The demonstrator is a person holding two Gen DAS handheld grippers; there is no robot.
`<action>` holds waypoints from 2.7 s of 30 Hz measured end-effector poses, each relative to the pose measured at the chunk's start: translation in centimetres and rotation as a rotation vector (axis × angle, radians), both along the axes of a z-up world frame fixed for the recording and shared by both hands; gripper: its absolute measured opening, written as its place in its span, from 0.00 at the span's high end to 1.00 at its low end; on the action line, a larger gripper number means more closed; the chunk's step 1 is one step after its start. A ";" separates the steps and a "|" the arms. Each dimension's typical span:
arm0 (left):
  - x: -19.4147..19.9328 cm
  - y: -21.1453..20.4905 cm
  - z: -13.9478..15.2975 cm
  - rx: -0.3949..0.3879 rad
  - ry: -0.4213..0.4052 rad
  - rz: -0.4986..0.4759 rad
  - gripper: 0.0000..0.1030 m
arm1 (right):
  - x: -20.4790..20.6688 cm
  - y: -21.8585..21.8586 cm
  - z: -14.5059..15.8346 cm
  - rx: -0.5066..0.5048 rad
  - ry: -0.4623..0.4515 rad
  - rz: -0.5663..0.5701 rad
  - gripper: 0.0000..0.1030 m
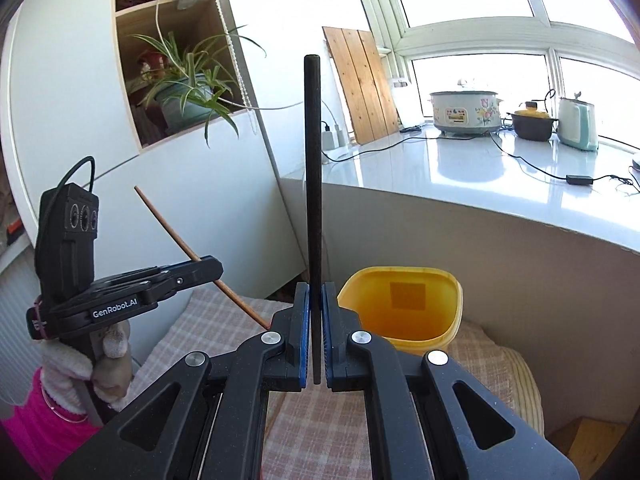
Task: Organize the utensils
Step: 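Lift both chopsticks upright and carry them over the yellow container with both tools, then lower both chopsticks into the yellow container and open both tools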
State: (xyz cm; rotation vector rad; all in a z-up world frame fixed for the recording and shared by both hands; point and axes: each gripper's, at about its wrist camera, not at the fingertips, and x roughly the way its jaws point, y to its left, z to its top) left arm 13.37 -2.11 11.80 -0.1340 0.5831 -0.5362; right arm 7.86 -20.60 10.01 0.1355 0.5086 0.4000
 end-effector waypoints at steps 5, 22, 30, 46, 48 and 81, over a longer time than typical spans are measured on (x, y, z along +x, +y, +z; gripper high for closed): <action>1.4 -1.2 1.0 -0.010 -0.028 -0.003 0.96 | 1.2 -1.8 1.4 0.029 -0.034 -0.056 0.96; 5.5 -4.2 -0.9 -0.005 0.016 -0.011 0.96 | 7.0 -4.1 0.1 0.018 -0.009 -0.173 0.96; 6.1 -4.9 -2.4 0.015 0.050 -0.014 0.96 | 9.4 -4.3 -2.5 -0.018 0.057 -0.196 0.96; 6.2 -5.7 -5.2 0.011 0.122 -0.032 0.96 | 10.2 -4.8 -5.5 -0.049 0.160 -0.218 0.96; 6.2 -5.5 -5.2 0.010 0.124 -0.031 0.96 | 10.2 -4.9 -5.6 -0.049 0.165 -0.220 0.96; -0.7 2.0 -5.4 0.030 0.074 0.069 0.64 | 2.4 -2.8 -3.1 -0.107 -0.027 -0.214 0.28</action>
